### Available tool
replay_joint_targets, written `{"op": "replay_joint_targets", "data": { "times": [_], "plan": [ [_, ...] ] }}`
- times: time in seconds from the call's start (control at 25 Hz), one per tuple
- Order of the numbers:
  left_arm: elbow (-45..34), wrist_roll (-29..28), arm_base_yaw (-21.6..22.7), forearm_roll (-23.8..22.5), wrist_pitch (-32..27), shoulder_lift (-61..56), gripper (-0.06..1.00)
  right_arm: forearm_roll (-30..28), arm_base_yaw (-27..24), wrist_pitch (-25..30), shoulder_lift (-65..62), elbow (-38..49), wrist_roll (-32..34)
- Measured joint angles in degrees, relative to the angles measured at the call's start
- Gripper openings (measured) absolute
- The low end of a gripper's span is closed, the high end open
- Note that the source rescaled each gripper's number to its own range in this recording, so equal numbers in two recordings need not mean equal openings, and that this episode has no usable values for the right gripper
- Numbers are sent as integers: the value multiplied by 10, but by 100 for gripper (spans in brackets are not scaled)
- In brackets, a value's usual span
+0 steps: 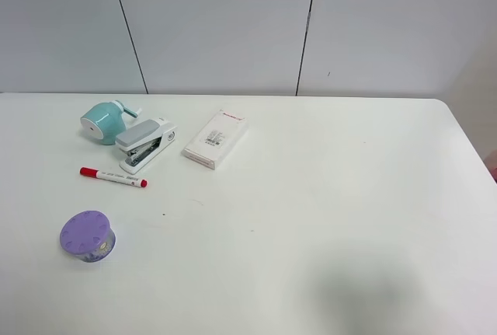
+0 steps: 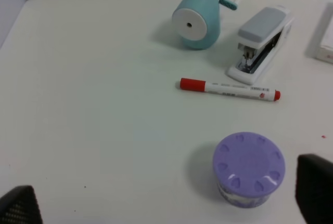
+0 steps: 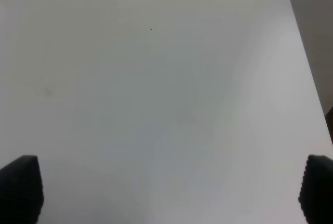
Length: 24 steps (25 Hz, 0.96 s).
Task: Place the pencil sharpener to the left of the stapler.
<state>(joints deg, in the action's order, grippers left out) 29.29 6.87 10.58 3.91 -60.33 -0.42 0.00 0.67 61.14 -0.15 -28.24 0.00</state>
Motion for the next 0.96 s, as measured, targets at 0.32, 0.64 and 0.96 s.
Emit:
{"op": "replay_joint_targets", "data": {
  "times": [0.32, 0.64, 0.96],
  "plan": [
    [0, 0, 0, 0, 0, 0, 99, 0, 0, 0, 0, 0, 0],
    [0, 0, 0, 0, 0, 0, 99, 0, 0, 0, 0, 0, 0],
    [0, 0, 0, 0, 0, 0, 99, 0, 0, 0, 0, 0, 0]
  ]
}}
